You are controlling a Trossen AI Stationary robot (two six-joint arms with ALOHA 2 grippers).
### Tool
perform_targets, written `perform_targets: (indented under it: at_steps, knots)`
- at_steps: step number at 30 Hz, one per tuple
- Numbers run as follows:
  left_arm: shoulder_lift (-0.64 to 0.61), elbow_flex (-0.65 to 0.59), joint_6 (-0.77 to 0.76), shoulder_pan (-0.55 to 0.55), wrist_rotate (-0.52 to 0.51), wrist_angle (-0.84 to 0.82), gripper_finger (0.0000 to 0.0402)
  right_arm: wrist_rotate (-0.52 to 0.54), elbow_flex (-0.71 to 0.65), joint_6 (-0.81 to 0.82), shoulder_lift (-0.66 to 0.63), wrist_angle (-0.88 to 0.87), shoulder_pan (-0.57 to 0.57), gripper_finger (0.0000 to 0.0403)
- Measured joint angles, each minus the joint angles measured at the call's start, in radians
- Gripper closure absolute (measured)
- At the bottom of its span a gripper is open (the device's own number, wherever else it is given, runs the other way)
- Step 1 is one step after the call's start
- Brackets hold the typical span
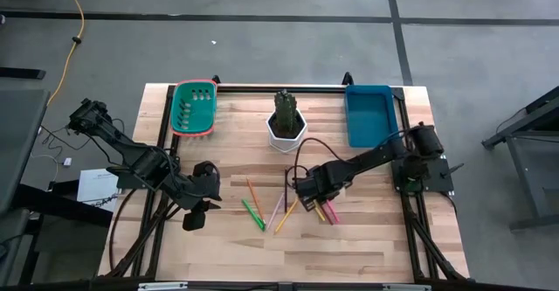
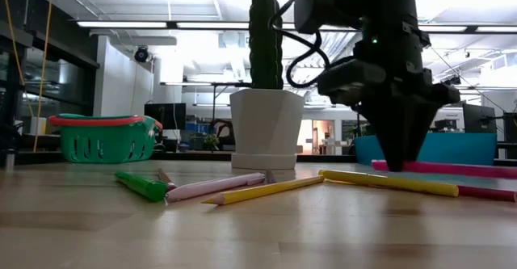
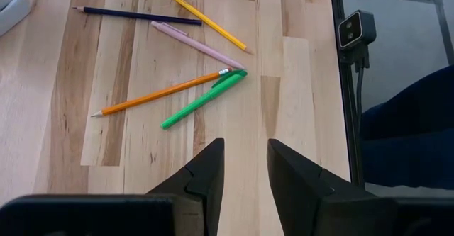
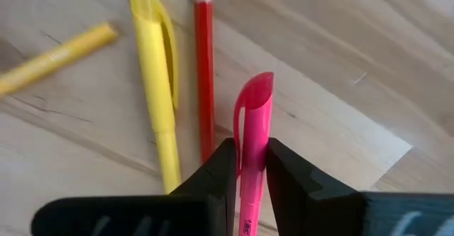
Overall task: Sort pens & pencils
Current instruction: Put the pink pen into the blue bin
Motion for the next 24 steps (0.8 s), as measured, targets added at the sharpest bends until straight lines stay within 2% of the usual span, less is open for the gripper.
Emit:
perform_targets:
  at_steps: [14, 24]
  knots:
    - [0.0, 0.0, 0.018, 0.0, 0.0, 0.002, 0.0305, 0.03, 0.0, -0.033, -0.124, 0.03, -0.051, 0.0357]
    - [0.0, 0.0, 0.04, 0.0, 0.0, 0.003, 0.0305, 0.114, 0.001, -0.067, -0.278, 0.034, -0.111, 0.0357]
